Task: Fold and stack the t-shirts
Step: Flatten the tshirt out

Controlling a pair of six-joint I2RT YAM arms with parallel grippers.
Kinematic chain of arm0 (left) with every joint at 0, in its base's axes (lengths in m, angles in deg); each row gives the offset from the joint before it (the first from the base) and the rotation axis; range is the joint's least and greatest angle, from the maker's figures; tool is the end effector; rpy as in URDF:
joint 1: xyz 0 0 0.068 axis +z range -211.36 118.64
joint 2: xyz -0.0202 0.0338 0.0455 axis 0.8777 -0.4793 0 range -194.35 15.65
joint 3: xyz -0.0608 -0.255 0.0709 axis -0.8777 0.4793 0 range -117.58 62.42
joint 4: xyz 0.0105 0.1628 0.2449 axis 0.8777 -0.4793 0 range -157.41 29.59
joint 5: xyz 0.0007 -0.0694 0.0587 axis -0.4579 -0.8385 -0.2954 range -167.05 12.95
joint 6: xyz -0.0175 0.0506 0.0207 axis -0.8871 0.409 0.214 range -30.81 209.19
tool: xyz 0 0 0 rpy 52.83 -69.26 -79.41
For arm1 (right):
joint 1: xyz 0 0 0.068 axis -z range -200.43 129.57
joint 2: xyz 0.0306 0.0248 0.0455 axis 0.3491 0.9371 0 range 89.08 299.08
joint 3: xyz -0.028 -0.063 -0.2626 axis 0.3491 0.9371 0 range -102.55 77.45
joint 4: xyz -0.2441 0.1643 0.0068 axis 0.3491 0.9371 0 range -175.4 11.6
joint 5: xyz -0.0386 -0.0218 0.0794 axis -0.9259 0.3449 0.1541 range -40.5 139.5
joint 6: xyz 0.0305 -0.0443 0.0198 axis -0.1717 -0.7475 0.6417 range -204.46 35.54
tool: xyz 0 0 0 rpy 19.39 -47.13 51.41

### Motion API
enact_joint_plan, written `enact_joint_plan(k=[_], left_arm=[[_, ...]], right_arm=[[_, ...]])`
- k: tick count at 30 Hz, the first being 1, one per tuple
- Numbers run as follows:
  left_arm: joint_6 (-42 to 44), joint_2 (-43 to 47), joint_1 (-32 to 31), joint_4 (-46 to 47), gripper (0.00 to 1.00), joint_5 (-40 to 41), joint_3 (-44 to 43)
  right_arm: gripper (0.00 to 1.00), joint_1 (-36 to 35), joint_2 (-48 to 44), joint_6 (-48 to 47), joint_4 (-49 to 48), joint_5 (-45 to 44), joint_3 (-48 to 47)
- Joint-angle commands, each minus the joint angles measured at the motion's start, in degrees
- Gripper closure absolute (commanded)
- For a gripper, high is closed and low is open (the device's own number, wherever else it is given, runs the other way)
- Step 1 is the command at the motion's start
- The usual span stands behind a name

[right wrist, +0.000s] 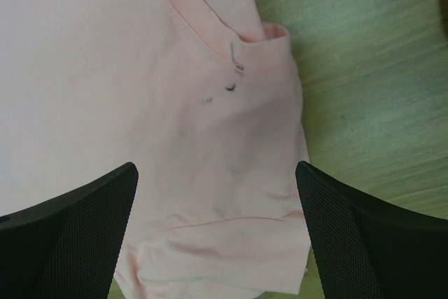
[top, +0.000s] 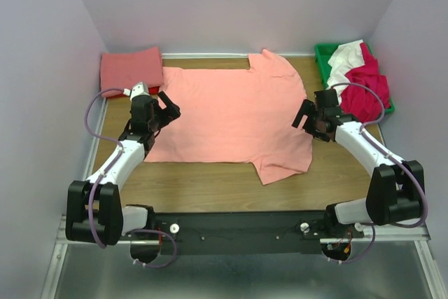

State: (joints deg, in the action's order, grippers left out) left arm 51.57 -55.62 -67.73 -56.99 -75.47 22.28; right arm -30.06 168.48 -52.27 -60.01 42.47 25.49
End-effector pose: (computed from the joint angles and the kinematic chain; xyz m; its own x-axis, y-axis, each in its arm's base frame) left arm 0.3058 -0.0330 0.2157 -0.4188 -0.5672 -0.7091 -0.2135 0.8205 -0.5302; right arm 0.3132 0.0480 0.2049 -0.7144 0.4151 -0.5633 0.3397 0.9096 0.2394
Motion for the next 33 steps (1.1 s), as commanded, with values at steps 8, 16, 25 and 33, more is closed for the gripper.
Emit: enact_joint_plan(k=[8, 16, 25, 33], left_arm=[[-2.5, 2.3, 0.0, 0.2, 0.02, 2.6, 3.2], [-8.1, 15.5, 0.0, -10.9, 0.02, 9.2, 10.5], [-13.3, 23.3, 0.0, -15.4, 0.02, 11.1, 17.0], [-12.0, 19.8, 0.0, -16.9, 0.02, 14.3, 16.1]], right_arm=[[0.01, 0.3, 3.0, 4.6, -0.2, -4.6, 5.8], [0.00, 0.2, -8.4, 7.1, 0.0, 3.1, 15.8], [0.03, 0.3, -16.8, 9.0, -0.1, 11.0, 22.9], [0.62, 0.3, -5.2, 7.5, -7.0, 14.0, 17.0]])
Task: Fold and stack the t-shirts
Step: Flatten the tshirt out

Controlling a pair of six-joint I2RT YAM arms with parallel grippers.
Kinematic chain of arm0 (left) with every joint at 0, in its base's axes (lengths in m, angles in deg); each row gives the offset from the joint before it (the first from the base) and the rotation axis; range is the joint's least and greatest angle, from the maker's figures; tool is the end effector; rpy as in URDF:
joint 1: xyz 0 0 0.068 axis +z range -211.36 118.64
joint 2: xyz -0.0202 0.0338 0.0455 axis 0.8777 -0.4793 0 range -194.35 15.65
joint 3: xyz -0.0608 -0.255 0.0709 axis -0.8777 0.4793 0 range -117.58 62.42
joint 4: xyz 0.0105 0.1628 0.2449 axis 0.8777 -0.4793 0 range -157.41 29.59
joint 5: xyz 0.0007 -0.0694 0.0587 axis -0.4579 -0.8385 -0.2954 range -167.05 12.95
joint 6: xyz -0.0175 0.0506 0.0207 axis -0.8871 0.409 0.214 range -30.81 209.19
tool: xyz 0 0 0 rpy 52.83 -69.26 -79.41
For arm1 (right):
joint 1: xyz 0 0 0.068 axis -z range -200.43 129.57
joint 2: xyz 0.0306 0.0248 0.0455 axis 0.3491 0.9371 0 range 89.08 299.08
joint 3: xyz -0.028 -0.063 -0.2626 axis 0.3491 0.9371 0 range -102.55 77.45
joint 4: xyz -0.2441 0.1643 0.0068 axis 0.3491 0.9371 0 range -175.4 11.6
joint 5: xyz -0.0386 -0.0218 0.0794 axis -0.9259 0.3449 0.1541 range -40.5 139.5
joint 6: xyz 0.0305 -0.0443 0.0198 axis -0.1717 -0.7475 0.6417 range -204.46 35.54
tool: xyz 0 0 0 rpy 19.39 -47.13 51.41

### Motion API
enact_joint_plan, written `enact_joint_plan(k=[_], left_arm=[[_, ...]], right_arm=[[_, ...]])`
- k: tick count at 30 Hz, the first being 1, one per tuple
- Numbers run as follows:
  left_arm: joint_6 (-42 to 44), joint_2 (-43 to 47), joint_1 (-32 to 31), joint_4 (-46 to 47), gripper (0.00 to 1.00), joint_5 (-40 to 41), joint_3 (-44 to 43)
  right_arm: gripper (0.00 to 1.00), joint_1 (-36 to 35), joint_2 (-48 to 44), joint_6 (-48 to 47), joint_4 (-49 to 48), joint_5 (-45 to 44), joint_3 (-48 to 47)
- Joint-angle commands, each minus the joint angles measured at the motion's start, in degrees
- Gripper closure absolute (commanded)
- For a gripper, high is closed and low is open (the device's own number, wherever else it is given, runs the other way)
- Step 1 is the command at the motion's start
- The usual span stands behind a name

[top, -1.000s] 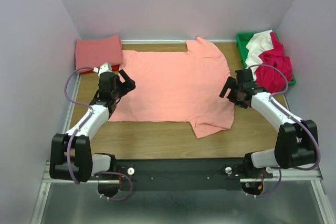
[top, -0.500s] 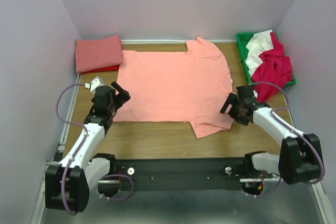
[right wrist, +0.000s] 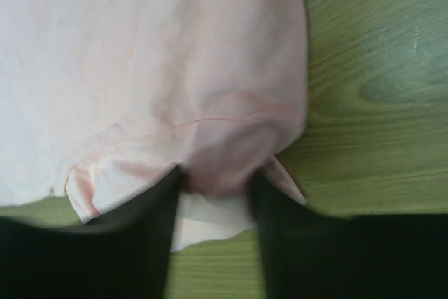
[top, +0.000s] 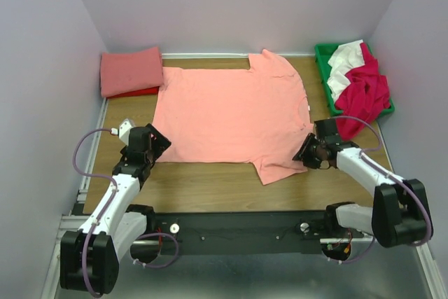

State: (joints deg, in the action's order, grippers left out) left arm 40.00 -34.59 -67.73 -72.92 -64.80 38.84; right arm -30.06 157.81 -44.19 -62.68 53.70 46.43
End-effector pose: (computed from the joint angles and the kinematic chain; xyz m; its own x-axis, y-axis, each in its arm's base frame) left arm 0.2167 -0.0155 0.1717 -0.3685 -0.7031 -0.6082 -0.5111 0.6997 -0.4992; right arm 0.2355 0.0429 0.1350 -0.7851 0.5207 -0.3354 0.3998 0.8396 0.3677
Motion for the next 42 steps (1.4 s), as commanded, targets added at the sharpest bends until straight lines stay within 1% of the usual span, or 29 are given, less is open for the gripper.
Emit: enact_joint_plan(k=[1, 3, 4, 5, 6, 9, 12, 16, 17, 22, 25, 26, 28, 30, 31, 33, 34, 35, 36, 37, 38, 39, 40, 42], left_arm=[[-0.4, -1.8, 0.0, -1.0, 0.02, 3.8, -0.4], [-0.1, -2.4, 0.0, -0.9, 0.02, 3.9, -0.4], [0.0, -2.5, 0.1, -0.8, 0.02, 4.0, -0.3], [-0.1, -2.5, 0.1, -0.7, 0.02, 4.0, -0.2], [0.0, -2.5, 0.1, -0.1, 0.02, 4.1, 0.4], [-0.2, -2.1, 0.1, 0.8, 0.02, 3.5, 1.2], [0.4, -2.5, 0.1, 1.8, 0.02, 2.7, 1.4], [-0.5, -4.3, 0.2, 0.7, 0.01, 3.5, 1.3], [-0.5, -4.9, 0.2, 0.7, 0.02, 3.3, 1.2], [-0.8, -8.6, 0.2, 1.0, 0.02, 2.6, 0.7], [-1.1, -10.0, 0.2, 0.7, 0.02, 2.9, 0.3], [-1.2, -10.5, 0.3, 0.9, 0.02, 3.1, 0.2], [-1.6, -11.2, 0.3, 1.9, 0.08, 3.4, 0.6], [-1.8, -12.9, 0.4, 2.2, 0.19, 2.6, 0.5], [-1.8, -13.7, 0.5, 2.0, 0.29, 2.7, -0.1], [-2.8, -15.1, 0.5, 2.0, 0.39, 2.1, -0.3], [-3.0, -15.5, 0.5, 2.4, 0.41, 1.4, 0.0], [-3.3, -15.8, 0.5, 3.1, 0.48, 0.5, 0.4], [-3.9, -15.6, 0.5, 3.2, 0.66, 0.0, 0.5], [-4.2, -15.5, 0.5, 3.2, 0.77, 0.1, 0.6], [-4.4, -15.1, 0.5, 3.2, 0.88, 0.5, 0.7], [-4.5, -14.7, 0.5, 3.0, 0.98, 1.2, 0.8], [-4.8, -14.4, 0.5, 2.7, 1.00, 1.5, 0.7], [-4.3, -12.9, 0.5, 2.8, 1.00, 1.6, 0.6]], right_arm=[[0.72, 0.3, 6.9, -0.7, -4.7, 2.6, -5.0], [0.83, 0.3, 9.0, -0.8, -5.2, 0.9, -7.9], [0.87, 0.3, 10.0, -0.9, -5.4, 0.0, -8.7], [0.94, 0.3, 10.3, -0.9, -5.4, -1.0, -9.7], [0.97, 0.3, 10.4, -0.8, -5.4, -2.5, -11.2], [0.98, 0.3, 11.9, -0.7, -5.8, -2.6, -13.8], [0.94, 0.2, 16.2, -1.7, -5.9, -2.1, -18.2], [0.92, 0.2, 21.2, -0.9, -5.8, -3.9, -22.4], [0.89, 0.3, 22.3, -0.9, -5.9, -5.9, -23.5], [0.85, 0.2, 27.8, -0.8, -5.7, -10.7, -29.3], [0.75, 0.3, 28.2, -0.6, -5.7, -11.3, -30.9], [0.68, 0.2, 28.0, -0.5, -5.7, -11.2, -31.0], [0.65, 0.2, 27.2, -0.4, -5.8, -11.4, -30.9], [0.61, 0.2, 26.6, -0.5, -5.8, -11.9, -30.8], [0.60, 0.2, 26.3, -0.6, -5.7, -11.8, -30.6], [0.57, 0.3, 25.4, -0.8, -5.7, -11.4, -30.2], [0.54, 0.2, 24.9, -0.9, -5.7, -11.3, -30.1], [0.50, 0.2, 24.5, -0.9, -5.7, -11.2, -29.5], [0.47, 0.3, 23.4, -1.0, -5.7, -11.1, -29.2], [0.43, 0.2, 22.8, -1.0, -5.7, -11.1, -28.7], [0.36, 0.2, 21.9, -1.2, -5.6, -11.0, -27.6], [0.33, 0.2, 21.1, -1.3, -5.6, -11.0, -27.0], [0.30, 0.3, 19.1, -1.5, -5.4, -11.1, -26.3], [0.23, 0.2, 17.0, -1.6, -5.2, -11.1, -23.7]])
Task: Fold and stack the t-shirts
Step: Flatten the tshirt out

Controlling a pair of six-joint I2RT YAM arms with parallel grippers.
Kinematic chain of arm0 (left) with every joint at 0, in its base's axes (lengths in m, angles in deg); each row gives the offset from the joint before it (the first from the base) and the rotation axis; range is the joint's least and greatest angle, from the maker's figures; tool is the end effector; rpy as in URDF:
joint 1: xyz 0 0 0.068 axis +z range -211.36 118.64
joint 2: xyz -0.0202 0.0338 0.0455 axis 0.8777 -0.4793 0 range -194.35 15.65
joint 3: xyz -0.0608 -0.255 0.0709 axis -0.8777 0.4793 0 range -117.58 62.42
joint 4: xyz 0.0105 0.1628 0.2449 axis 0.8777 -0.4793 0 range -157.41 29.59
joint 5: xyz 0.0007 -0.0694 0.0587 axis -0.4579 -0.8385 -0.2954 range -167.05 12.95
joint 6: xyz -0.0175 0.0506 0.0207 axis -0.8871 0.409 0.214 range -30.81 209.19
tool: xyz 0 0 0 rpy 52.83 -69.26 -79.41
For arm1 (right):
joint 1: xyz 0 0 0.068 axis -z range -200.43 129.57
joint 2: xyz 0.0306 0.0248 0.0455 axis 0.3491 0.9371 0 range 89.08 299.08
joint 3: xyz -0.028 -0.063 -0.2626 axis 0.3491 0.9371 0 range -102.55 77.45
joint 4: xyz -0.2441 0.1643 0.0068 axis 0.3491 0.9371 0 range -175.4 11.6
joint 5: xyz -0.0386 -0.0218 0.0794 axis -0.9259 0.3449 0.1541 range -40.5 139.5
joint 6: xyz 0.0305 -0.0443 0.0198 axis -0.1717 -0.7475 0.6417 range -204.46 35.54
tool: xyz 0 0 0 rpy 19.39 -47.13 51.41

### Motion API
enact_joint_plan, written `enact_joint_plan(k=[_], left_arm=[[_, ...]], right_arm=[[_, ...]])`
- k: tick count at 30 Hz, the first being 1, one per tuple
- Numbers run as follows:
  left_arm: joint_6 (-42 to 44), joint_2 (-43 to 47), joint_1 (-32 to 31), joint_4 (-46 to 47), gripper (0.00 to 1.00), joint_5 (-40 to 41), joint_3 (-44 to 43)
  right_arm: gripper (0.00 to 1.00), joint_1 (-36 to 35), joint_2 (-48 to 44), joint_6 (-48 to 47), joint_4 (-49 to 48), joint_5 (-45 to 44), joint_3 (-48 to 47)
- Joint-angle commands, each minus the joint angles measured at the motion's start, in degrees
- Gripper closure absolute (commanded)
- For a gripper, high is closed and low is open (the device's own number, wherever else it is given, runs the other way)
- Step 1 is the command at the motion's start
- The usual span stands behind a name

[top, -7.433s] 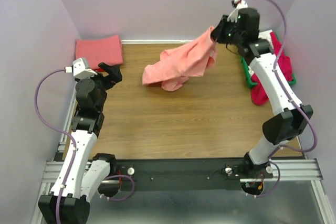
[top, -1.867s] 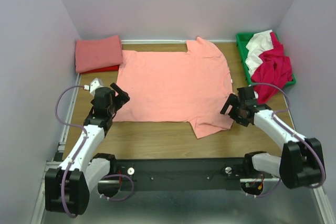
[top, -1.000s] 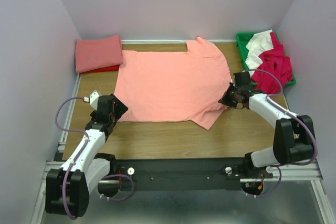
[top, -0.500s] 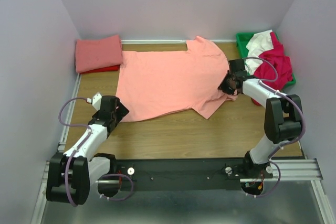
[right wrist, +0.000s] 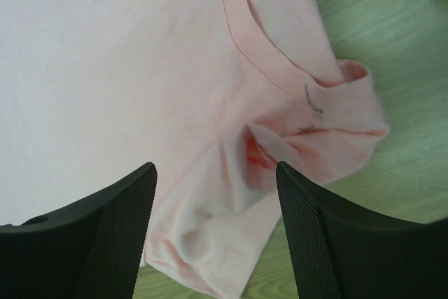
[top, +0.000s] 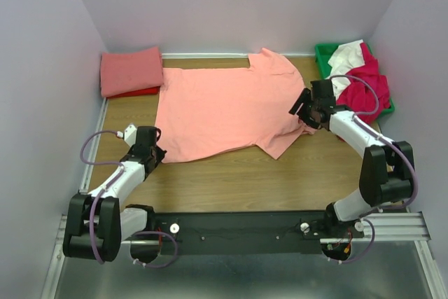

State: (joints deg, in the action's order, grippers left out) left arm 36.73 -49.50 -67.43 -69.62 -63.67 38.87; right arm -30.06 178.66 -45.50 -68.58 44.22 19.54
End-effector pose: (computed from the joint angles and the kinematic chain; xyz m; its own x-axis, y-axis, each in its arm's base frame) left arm 0.2301 -0.0150 0.1230 -0.4358 -0.7294 -0.5274 -0.6370 0.6639 -0.3918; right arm 0.3592 0.0571 0.1946 -0.6410 0.5263 -0.5587 0.3814 0.8501 0.3632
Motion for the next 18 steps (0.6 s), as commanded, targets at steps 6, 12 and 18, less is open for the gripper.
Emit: enact_joint_plan(k=[6, 12, 18], left_arm=[[3.2, 5.6, 0.2, 2.3, 1.00, -0.1, -0.4], [5.2, 5.7, 0.2, 3.9, 1.00, -1.3, -1.5], [5.7, 6.6, 0.1, 4.9, 1.00, -2.2, -0.7]], right_arm=[[0.20, 0.3, -12.8, -0.6, 1.4, 2.0, 12.4], [0.37, 0.3, -11.2, -0.2, 1.2, 4.8, 16.2], [0.49, 0.2, -3.3, -1.2, 0.6, 1.2, 12.6]])
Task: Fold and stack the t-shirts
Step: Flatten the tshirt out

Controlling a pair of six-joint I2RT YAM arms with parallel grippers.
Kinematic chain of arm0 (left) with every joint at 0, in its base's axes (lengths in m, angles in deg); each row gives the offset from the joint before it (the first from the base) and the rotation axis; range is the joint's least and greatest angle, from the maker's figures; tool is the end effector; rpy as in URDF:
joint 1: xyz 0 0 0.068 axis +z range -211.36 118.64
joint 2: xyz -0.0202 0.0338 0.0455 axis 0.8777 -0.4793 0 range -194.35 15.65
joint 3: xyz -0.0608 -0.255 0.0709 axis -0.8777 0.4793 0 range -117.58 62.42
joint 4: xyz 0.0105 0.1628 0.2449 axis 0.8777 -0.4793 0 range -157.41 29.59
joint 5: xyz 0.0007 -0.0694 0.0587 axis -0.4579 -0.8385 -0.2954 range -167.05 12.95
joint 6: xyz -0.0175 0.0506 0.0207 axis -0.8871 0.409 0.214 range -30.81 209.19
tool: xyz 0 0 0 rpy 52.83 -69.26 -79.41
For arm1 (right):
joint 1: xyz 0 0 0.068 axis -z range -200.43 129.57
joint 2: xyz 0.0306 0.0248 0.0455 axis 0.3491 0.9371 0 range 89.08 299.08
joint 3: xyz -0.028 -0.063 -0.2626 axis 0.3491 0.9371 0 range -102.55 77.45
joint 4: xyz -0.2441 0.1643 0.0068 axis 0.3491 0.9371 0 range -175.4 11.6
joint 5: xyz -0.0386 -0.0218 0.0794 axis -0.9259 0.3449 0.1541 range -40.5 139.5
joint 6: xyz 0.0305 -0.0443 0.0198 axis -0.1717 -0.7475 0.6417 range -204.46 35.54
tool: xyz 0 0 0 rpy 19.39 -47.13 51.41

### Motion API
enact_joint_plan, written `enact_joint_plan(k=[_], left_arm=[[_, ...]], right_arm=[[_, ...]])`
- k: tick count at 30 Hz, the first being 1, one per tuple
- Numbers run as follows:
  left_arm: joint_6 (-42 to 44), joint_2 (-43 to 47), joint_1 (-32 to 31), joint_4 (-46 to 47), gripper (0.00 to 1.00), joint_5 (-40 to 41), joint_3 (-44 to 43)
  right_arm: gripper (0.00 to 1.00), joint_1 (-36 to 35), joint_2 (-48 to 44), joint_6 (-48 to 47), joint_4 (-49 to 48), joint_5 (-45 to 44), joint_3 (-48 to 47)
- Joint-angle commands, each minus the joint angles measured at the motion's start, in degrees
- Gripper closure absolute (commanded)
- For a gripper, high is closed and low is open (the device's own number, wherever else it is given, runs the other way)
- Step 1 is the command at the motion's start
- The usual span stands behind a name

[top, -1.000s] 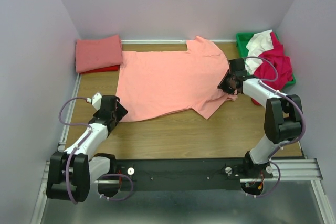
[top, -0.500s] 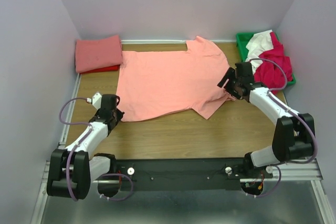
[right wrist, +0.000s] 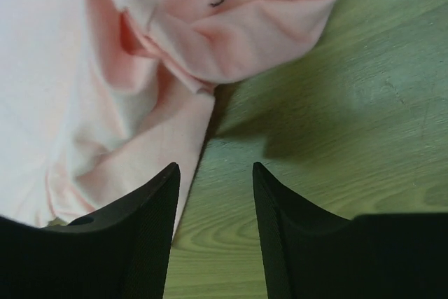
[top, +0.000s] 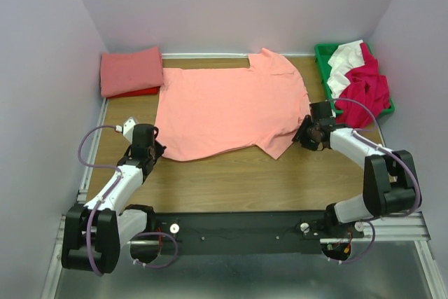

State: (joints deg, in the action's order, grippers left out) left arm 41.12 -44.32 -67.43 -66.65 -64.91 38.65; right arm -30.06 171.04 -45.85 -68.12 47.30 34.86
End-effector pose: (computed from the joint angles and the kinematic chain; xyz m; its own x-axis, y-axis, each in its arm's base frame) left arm 0.2332 -0.0162 0.1474 -0.4104 -0.6877 -0.5988 -0.5333 0.7137 -0.4542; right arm 0.2967 0.0487 0.1467 -0.7348 0.5078 -0.4496 0.3995 0.8598 0.3181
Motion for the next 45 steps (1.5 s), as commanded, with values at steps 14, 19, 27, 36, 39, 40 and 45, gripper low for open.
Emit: enact_joint_plan(k=[14, 19, 27, 36, 39, 40, 45], left_arm=[[1.4, 4.1, 0.1, 2.0, 1.00, -0.5, 0.3], [1.5, 4.6, 0.1, 1.4, 1.00, -1.0, -0.4], [2.0, 13.5, 0.1, -2.0, 1.00, -0.7, -2.1], [1.7, 18.9, 0.1, -4.8, 1.00, -0.6, -1.5], [1.1, 18.6, 0.0, -4.9, 1.00, -0.8, -0.6], [0.9, 18.5, 0.1, -4.8, 1.00, -0.9, -0.2], [0.8, 18.0, 0.0, -4.2, 1.00, -1.2, 0.2]], right_arm=[[0.72, 0.2, 13.8, -0.2, -4.0, -3.3, -7.0], [0.98, 0.2, 10.7, -0.5, -3.9, -1.8, -6.2], [0.99, 0.3, -7.0, 0.1, 2.5, -3.6, -0.4], [0.92, 0.2, -13.1, 1.6, 6.2, -3.9, 9.0], [0.89, 0.3, -12.8, 2.5, 7.1, -2.4, 11.6], [0.87, 0.3, -13.1, 2.9, 7.3, -2.3, 12.2], [0.75, 0.2, -14.9, 5.0, 7.7, 1.6, 15.3]])
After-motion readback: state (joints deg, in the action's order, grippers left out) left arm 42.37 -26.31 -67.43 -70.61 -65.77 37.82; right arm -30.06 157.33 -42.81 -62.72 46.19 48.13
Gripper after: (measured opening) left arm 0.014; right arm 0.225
